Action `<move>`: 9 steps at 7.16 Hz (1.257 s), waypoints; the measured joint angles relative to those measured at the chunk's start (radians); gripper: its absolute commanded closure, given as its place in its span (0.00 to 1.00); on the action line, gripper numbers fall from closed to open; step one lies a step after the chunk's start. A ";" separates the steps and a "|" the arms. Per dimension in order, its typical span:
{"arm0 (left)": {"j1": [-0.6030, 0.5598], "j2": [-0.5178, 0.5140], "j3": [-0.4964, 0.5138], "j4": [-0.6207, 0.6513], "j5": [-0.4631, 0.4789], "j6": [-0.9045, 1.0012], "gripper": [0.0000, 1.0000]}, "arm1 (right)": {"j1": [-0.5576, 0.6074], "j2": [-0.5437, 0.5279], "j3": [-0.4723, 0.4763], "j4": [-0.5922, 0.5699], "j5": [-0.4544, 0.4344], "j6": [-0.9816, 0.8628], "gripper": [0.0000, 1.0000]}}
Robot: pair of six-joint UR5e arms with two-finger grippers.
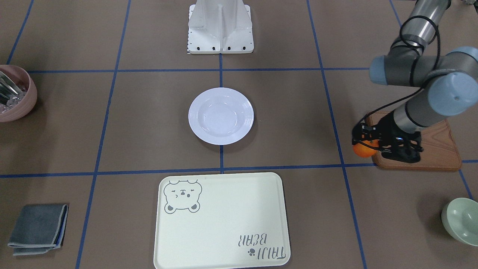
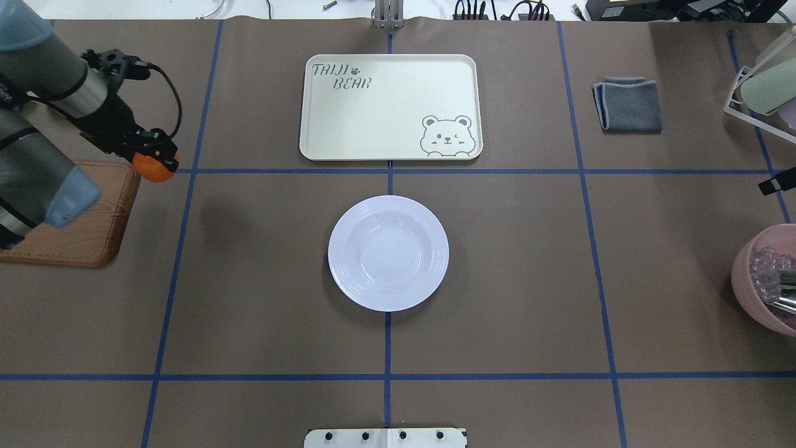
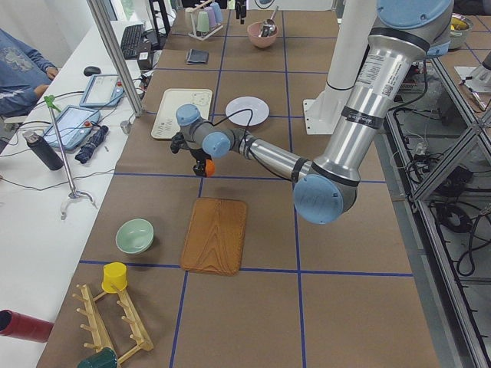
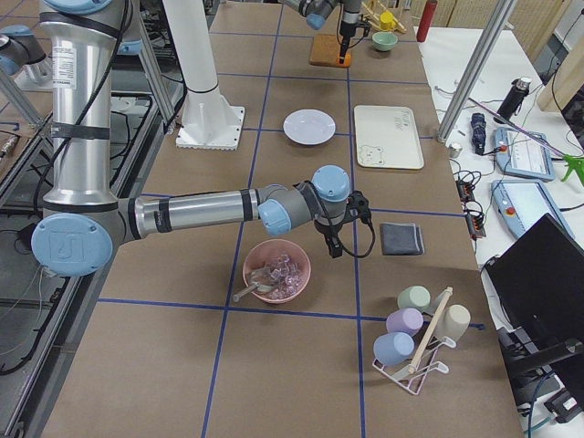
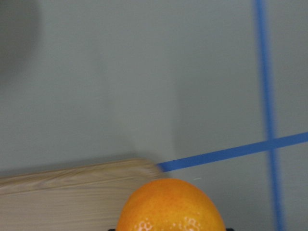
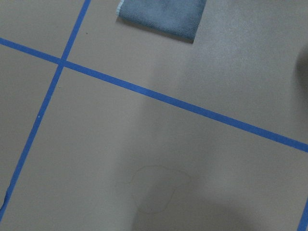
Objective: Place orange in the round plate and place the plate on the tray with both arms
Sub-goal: 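Carry the orange with the left gripper and lower it onto the white plate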
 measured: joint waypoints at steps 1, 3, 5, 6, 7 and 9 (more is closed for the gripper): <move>0.099 -0.049 -0.055 0.024 0.041 -0.188 1.00 | -0.003 0.004 0.000 0.000 -0.001 0.001 0.00; 0.273 -0.212 -0.087 0.141 0.153 -0.405 1.00 | -0.016 0.009 -0.001 0.000 0.000 0.027 0.00; 0.378 -0.337 -0.026 0.177 0.266 -0.468 1.00 | -0.034 0.017 -0.001 0.000 -0.001 0.050 0.00; 0.400 -0.410 0.049 0.177 0.284 -0.491 1.00 | -0.042 0.024 -0.001 0.000 -0.001 0.066 0.00; 0.418 -0.465 0.113 0.167 0.292 -0.503 1.00 | -0.048 0.029 -0.001 0.000 -0.001 0.079 0.00; 0.454 -0.497 0.183 0.122 0.332 -0.510 0.40 | -0.055 0.038 0.001 0.001 -0.001 0.095 0.00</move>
